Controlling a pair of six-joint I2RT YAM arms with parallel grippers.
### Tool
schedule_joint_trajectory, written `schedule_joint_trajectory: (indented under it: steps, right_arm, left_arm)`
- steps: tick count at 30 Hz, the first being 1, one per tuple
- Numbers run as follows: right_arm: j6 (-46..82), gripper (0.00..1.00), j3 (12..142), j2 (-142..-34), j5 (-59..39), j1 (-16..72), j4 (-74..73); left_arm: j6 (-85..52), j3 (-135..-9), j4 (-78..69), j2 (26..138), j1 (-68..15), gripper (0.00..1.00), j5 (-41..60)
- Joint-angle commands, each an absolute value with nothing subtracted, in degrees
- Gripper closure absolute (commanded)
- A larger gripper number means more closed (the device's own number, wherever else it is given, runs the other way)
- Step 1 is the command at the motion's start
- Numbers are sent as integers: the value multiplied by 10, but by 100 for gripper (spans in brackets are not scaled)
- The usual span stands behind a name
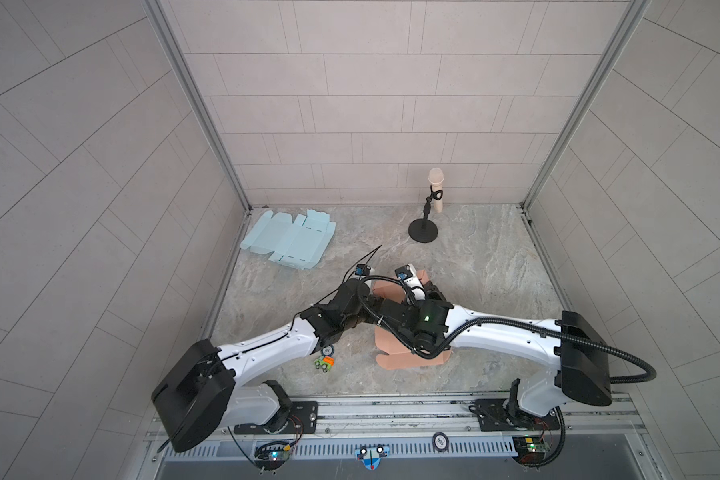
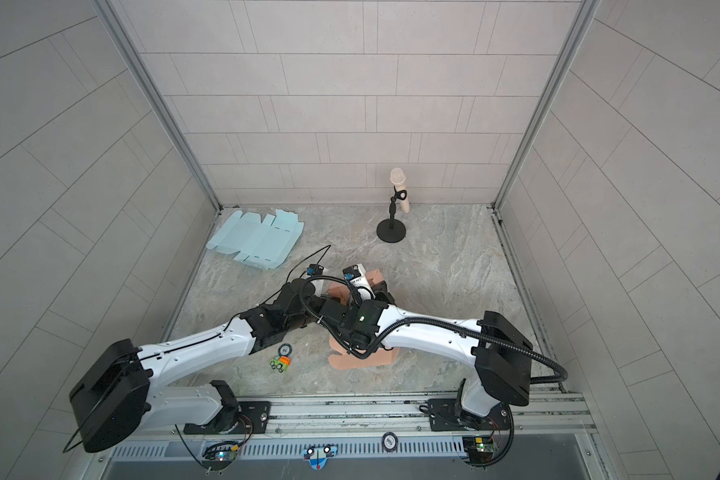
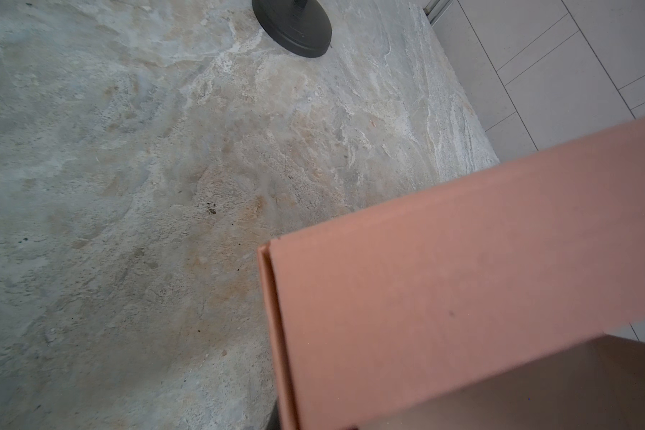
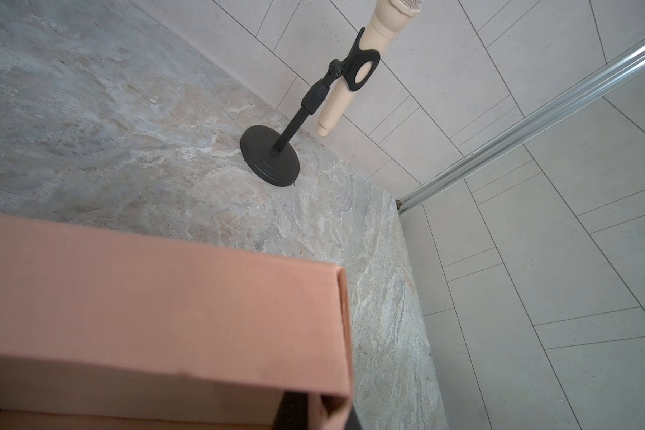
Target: Fold the paper box
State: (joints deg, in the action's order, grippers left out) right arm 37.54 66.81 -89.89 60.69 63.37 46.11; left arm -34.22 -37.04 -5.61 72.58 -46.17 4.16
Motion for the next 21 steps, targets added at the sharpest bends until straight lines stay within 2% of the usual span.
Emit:
schedule_joint_trajectory:
  steps: [1,4,9,12,14,21]
  right_arm:
    - [373,87,674,-911,610,638,481]
    - [376,85,672,-910,610,639,481]
    - [364,95,674,-912,611,646,473]
    - [364,96,676,-914,615,649,476]
    - [365,94,678,-913,618,652,479]
    - [373,76,674,-900,627,667,471]
  left_arm:
    - [-321,-371,-108,702,-481,92,77]
    - [-323,-369,-110,702,-481,92,75]
    - [-326,-370,-113,704,-480,92,74]
    - [-328,-370,-114,705,-480,92,72]
    - [-330,-369,-115,704,-481,92,69]
    - [-338,-369,-123,716,-481,92,65]
